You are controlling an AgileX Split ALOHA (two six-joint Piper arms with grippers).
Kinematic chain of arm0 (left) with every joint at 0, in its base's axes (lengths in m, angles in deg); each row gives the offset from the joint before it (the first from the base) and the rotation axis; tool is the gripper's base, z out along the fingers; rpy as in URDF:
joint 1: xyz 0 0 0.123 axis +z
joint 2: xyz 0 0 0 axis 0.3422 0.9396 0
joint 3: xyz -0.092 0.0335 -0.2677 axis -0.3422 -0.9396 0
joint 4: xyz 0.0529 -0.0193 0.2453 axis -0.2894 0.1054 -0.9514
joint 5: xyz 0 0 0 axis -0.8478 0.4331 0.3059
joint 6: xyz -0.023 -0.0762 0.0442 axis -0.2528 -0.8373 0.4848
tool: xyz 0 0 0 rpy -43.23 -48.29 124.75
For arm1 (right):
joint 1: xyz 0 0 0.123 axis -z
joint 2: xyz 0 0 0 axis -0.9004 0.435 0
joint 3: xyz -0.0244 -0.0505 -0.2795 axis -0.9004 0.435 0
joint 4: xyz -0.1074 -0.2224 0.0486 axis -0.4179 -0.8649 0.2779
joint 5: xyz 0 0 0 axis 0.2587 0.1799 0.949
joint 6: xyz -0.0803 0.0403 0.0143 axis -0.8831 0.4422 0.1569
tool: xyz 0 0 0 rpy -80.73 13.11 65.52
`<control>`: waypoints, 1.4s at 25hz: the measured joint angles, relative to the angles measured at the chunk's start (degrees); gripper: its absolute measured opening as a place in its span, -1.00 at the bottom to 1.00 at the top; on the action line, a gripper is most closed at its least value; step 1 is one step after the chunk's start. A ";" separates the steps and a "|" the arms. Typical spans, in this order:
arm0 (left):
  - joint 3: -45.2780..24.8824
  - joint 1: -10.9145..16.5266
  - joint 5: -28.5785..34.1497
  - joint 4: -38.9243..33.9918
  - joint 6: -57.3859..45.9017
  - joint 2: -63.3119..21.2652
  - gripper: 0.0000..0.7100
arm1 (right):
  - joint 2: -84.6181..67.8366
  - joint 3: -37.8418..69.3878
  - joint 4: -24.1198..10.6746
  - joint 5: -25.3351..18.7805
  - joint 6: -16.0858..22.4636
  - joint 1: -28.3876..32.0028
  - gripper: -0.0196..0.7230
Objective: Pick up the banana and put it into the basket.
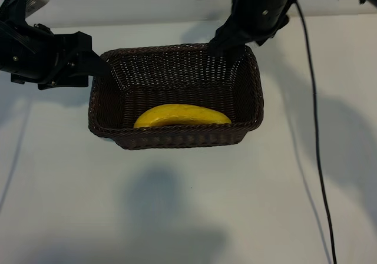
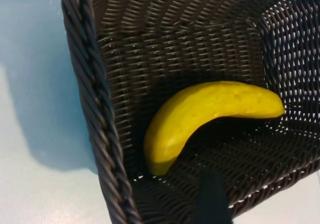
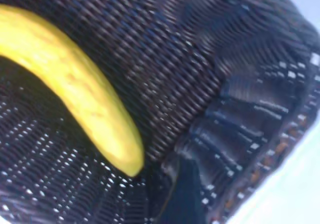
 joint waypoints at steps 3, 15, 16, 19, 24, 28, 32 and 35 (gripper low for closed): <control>0.00 0.00 -0.02 0.00 0.05 0.00 0.55 | -0.23 -1.28 -0.02 -0.27 0.24 1.33 0.68; 0.00 0.00 0.01 0.00 0.33 0.00 0.55 | -2.58 -1.28 -0.17 -0.44 1.88 2.01 0.67; 0.00 0.00 0.01 0.00 0.47 0.00 0.55 | -2.58 -1.28 -0.17 -0.44 1.87 2.01 0.67; 0.00 0.00 0.01 0.00 0.87 0.00 0.55 | -2.58 -1.28 -0.17 -0.44 1.96 2.01 0.67; 0.00 0.00 0.01 0.00 0.98 0.00 0.55 | -2.58 -1.28 -0.12 -0.49 2.02 2.01 0.67; 0.00 0.00 0.01 0.00 1.09 0.00 0.55 | -2.58 -1.28 -0.12 -0.49 2.02 2.01 0.67; 0.00 0.00 0.01 0.00 1.09 0.00 0.55 | -2.58 -1.28 -0.12 -0.49 2.07 2.01 0.67; 0.00 0.00 0.01 0.00 1.09 0.00 0.55 | -2.58 -1.28 -0.12 -0.49 2.07 2.01 0.67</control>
